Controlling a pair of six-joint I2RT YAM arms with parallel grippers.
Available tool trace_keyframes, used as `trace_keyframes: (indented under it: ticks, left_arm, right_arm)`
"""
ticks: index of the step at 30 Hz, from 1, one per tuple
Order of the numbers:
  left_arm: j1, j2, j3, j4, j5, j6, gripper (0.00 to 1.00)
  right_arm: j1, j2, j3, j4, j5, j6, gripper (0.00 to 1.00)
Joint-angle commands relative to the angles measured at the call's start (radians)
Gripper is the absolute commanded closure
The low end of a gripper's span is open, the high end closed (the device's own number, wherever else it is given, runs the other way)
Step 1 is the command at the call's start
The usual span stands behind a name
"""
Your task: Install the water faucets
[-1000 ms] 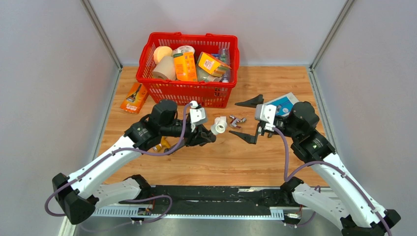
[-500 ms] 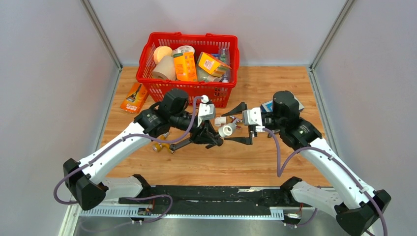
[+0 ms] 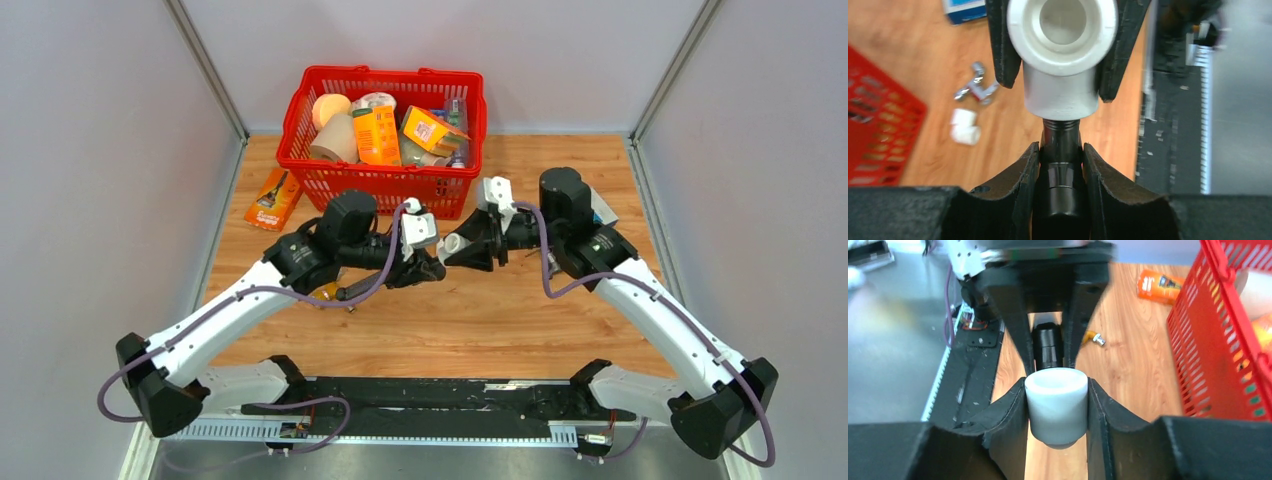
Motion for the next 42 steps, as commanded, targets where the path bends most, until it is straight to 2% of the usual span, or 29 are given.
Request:
trace_keyframes:
  ticks: [1, 2, 3, 4, 6, 7, 8, 9, 10, 11, 12, 13, 15, 18, 23, 24, 25, 26, 30, 31, 32, 33, 34, 35, 39, 42]
  left_arm:
    - [-0.137, -0.121, -0.049, 0.256, -0.44, -0.029, 1.0]
    - [-0.165, -0.143, -0.086, 0.31, -0.534, -0.026, 1.0]
    - [-0.228, -0.158, -0.105, 0.339, -0.696, -0.011, 1.0]
    - [-0.262, -0.166, -0.141, 0.4, -0.778, 0.001, 1.0]
    - [-0.354, -0.173, -0.2, 0.523, -1.089, 0.044, 1.0]
    - [-0.413, -0.164, -0.218, 0.631, -1.172, 0.085, 1.0]
    - [-0.443, -0.155, -0.256, 0.682, -1.346, 0.148, 1.0]
    - [-0.508, -0.122, -0.278, 0.833, -1.428, 0.191, 1.0]
    - [-0.535, -0.103, -0.309, 0.924, -1.564, 0.316, 1.0]
    - [-0.59, -0.053, -0.326, 1.077, -1.607, 0.38, 1.0]
    - [-0.61, -0.022, -0.347, 1.171, -1.674, 0.511, 1.0]
    - [-0.632, 0.018, -0.352, 1.274, -1.688, 0.561, 1.0]
    - [-0.633, 0.041, -0.341, 1.239, -1.702, 0.554, 1.0]
    - [-0.624, -0.011, -0.335, 1.085, -1.591, 0.381, 1.0]
    - [-0.535, -0.129, -0.349, 0.779, -1.393, 0.175, 1.0]
    - [-0.499, -0.165, -0.359, 0.755, -1.319, 0.132, 1.0]
    - [-0.48, -0.186, -0.372, 0.69, -1.226, 0.082, 1.0]
    - [-0.436, -0.222, -0.378, 0.645, -1.192, 0.054, 1.0]
    - [-0.276, -0.328, -0.399, 0.518, -0.867, -0.052, 1.0]
    - [-0.247, -0.336, -0.393, 0.496, -0.74, -0.076, 1.0]
    - [-0.191, -0.351, -0.387, 0.458, -0.689, -0.087, 1.0]
    - [-0.137, -0.357, -0.377, 0.439, -0.548, -0.101, 1.0]
    - [-0.115, -0.358, -0.355, 0.407, -0.489, -0.107, 1.0]
    - [-0.069, -0.348, -0.341, 0.39, -0.36, -0.117, 1.0]
    - [-0.003, -0.296, -0.272, 0.318, -0.104, -0.117, 1.0]
    - [0.002, -0.256, -0.212, 0.304, 0.022, -0.12, 1.0]
  right_arm:
    - [0.009, 0.038, 0.034, 0.082, 0.259, 0.402, 1.0]
    - [0.011, 0.044, 0.038, 0.082, 0.376, 0.526, 1.0]
    - [0.009, 0.049, 0.035, 0.08, 0.471, 0.615, 1.0]
    - [0.009, 0.054, 0.028, 0.079, 0.562, 0.709, 1.0]
    - [0.009, 0.057, 0.003, 0.064, 0.689, 0.885, 1.0]
    - [0.009, 0.058, -0.012, 0.053, 0.741, 0.991, 1.0]
    - [0.009, 0.06, -0.027, 0.047, 0.774, 1.056, 1.0]
    - [0.009, 0.06, -0.047, 0.042, 0.806, 1.105, 1.0]
    - [0.009, 0.06, -0.066, 0.044, 0.826, 1.153, 1.0]
    - [0.009, 0.061, -0.077, 0.044, 0.835, 1.176, 1.0]
    - [0.009, 0.063, -0.08, 0.044, 0.84, 1.193, 1.0]
    - [0.009, 0.061, -0.081, 0.044, 0.843, 1.207, 1.0]
    - [0.009, 0.054, -0.072, 0.044, 0.854, 1.205, 0.96]
    - [0.005, 0.026, -0.045, 0.051, 0.872, 1.158, 0.77]
    - [-0.009, -0.04, -0.006, 0.113, 0.857, 1.022, 0.43]
    - [-0.01, -0.054, 0.003, 0.12, 0.858, 0.988, 0.31]
    - [-0.01, -0.066, 0.012, 0.129, 0.855, 0.939, 0.0]
    - [-0.01, -0.08, 0.021, 0.137, 0.854, 0.882, 0.0]
    - [-0.012, -0.135, 0.037, 0.149, 0.802, 0.622, 0.0]
    - [-0.014, -0.149, 0.032, 0.149, 0.739, 0.528, 0.0]
    - [-0.014, -0.17, 0.023, 0.148, 0.669, 0.432, 0.0]
    - [-0.012, -0.189, 0.008, 0.148, 0.614, 0.317, 0.0]
    - [-0.012, -0.212, -0.012, 0.148, 0.564, 0.256, 0.0]
    - [-0.012, -0.235, -0.035, 0.145, 0.485, 0.165, 0.0]
    - [-0.012, -0.307, -0.094, 0.081, 0.222, -0.144, 0.0]
    - [-0.012, -0.313, -0.088, 0.016, 0.165, -0.23, 0.0]
